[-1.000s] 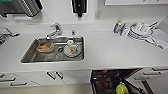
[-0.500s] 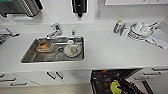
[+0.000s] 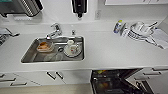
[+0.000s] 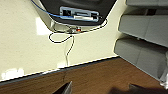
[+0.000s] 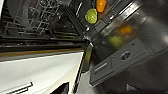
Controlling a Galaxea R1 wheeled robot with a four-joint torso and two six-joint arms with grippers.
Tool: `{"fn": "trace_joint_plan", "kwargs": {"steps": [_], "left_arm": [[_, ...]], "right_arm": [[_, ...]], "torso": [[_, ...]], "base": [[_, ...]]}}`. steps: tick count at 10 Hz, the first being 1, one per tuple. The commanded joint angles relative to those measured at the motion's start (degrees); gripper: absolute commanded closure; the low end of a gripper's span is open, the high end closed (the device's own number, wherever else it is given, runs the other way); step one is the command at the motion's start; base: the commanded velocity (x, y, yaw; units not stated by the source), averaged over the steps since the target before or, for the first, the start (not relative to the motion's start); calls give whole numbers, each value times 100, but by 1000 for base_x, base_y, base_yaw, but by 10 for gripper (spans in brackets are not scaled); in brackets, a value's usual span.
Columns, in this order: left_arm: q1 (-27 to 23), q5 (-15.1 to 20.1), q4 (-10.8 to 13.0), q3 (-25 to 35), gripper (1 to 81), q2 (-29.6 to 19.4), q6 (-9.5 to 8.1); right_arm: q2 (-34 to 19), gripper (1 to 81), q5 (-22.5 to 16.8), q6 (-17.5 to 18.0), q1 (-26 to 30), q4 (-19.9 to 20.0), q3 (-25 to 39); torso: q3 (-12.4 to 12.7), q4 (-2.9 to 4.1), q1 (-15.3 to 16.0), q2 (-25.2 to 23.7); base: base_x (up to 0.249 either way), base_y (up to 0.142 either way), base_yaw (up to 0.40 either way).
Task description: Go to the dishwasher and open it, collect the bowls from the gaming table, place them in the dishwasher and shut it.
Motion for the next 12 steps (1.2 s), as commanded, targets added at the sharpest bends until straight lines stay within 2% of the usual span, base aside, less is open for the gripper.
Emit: {"fn": "trace_joint_plan", "kwargs": {"steps": [1,4,5,7,9,11,12], "left_arm": [[101,773,-107,-338,10,215,-77],[48,764,-292,-347,10,163,-68],[48,756,-344,-356,10,119,-77],[13,756,-537,-347,10,110,-68],[-4,756,-565,-356,10,101,-68],[-4,756,-565,-356,10,92,-59],[-4,747,-565,-365,10,83,-59]], "right_arm": [[-1321,10,-751,-4,-329,-82,734],[-1482,10,-672,75,-1304,6,621],[-1482,10,-654,110,-1567,58,577],[-1509,10,-576,382,-2112,418,481],[-1377,10,-277,418,-2693,867,279],[-1098,10,-15,418,-3193,938,-1],[-817,10,257,418,-3483,938,-230]], "torso": [[0,0,0,0],[0,0,0,0],[0,0,369,-575],[0,0,457,-721],[2,0,682,-1089],[5,0,953,-1526],[5,0,1095,-1757]], "base": [[0,0,0],[0,0,0],[0,0,0],[0,0,0],[0,0,0],[0,0,0],[0,0,0]]}}
